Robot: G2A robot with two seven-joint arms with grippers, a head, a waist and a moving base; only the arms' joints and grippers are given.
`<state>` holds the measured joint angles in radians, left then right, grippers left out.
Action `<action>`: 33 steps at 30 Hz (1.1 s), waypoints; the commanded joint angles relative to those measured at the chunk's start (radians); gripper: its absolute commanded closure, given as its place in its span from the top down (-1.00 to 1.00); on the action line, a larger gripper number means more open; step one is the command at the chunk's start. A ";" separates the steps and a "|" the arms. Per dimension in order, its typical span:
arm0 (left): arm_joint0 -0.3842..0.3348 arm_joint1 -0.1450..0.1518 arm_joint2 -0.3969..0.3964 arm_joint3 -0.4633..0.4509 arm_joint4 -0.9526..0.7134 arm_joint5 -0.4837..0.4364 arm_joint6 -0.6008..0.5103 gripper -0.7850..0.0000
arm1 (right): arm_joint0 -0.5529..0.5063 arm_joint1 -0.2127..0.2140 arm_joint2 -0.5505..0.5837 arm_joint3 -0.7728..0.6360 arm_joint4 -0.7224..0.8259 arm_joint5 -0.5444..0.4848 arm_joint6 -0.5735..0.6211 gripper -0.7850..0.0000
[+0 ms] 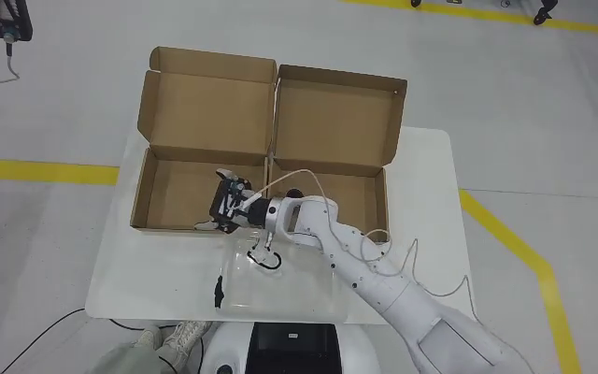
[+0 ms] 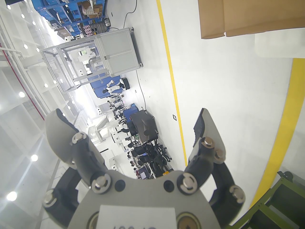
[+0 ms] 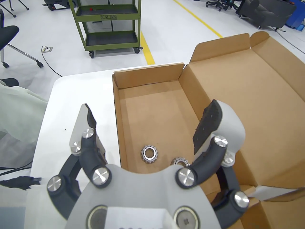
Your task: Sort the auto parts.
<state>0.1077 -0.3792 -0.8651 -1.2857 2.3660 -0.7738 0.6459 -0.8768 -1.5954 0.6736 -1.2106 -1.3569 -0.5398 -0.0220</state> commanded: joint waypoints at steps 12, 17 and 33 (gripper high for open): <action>0.000 0.000 0.000 0.000 0.000 0.000 0.000 1.00 | -0.305 0.114 0.256 -0.352 -0.096 -0.010 0.058 1.00; 0.000 0.000 0.000 0.000 0.000 0.000 0.000 1.00 | -0.427 0.147 0.350 -0.469 -0.123 -0.010 0.041 1.00; 0.000 0.000 0.000 0.000 0.000 0.000 0.000 1.00 | -0.729 0.212 0.555 -0.715 -0.162 0.013 -0.012 1.00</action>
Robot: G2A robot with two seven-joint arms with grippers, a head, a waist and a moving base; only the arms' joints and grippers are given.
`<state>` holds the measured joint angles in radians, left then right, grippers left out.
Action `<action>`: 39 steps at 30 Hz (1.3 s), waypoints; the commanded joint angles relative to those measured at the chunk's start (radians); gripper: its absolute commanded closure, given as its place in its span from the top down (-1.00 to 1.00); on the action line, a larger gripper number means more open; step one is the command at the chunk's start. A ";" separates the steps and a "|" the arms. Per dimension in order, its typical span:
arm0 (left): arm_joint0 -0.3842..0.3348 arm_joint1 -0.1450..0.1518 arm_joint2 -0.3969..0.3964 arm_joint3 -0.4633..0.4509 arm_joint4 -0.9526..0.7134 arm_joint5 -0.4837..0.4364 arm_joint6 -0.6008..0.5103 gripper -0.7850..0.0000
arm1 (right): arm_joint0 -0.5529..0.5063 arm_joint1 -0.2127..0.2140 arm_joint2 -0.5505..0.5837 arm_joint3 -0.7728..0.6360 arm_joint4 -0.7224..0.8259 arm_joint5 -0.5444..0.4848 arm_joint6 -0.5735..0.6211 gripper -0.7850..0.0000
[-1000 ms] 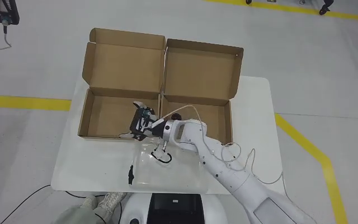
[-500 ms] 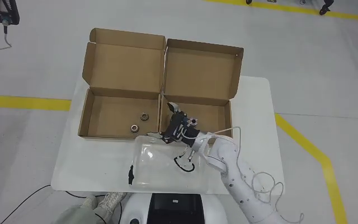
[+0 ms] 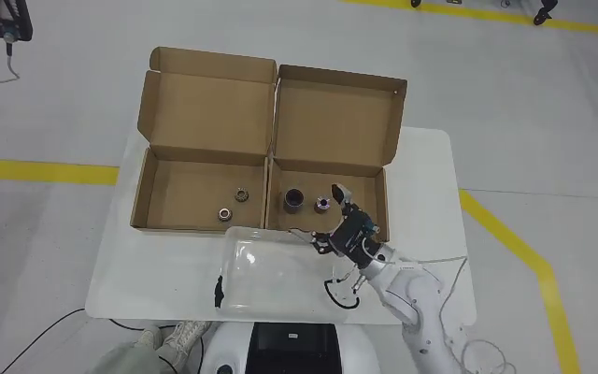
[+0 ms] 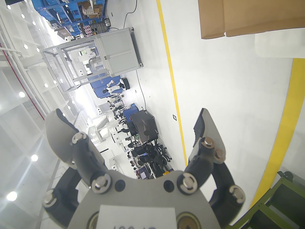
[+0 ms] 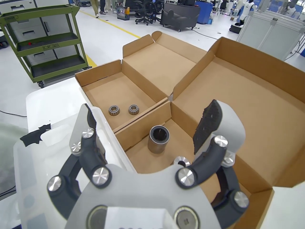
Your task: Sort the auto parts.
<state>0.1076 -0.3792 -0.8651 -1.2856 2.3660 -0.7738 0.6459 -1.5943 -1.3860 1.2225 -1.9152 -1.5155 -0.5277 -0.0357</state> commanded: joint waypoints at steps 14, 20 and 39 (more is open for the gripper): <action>0.000 0.000 0.000 0.000 0.000 0.000 0.000 1.00 | -0.324 0.041 0.189 -0.179 -0.029 0.104 -0.217 1.00; 0.000 0.000 0.000 0.000 0.000 0.000 0.000 1.00 | -0.470 0.050 0.245 -0.242 -0.052 0.185 -0.329 1.00; 0.000 0.000 0.000 0.000 0.000 0.000 0.000 1.00 | -0.699 0.065 0.298 -0.352 -0.121 0.318 -0.518 1.00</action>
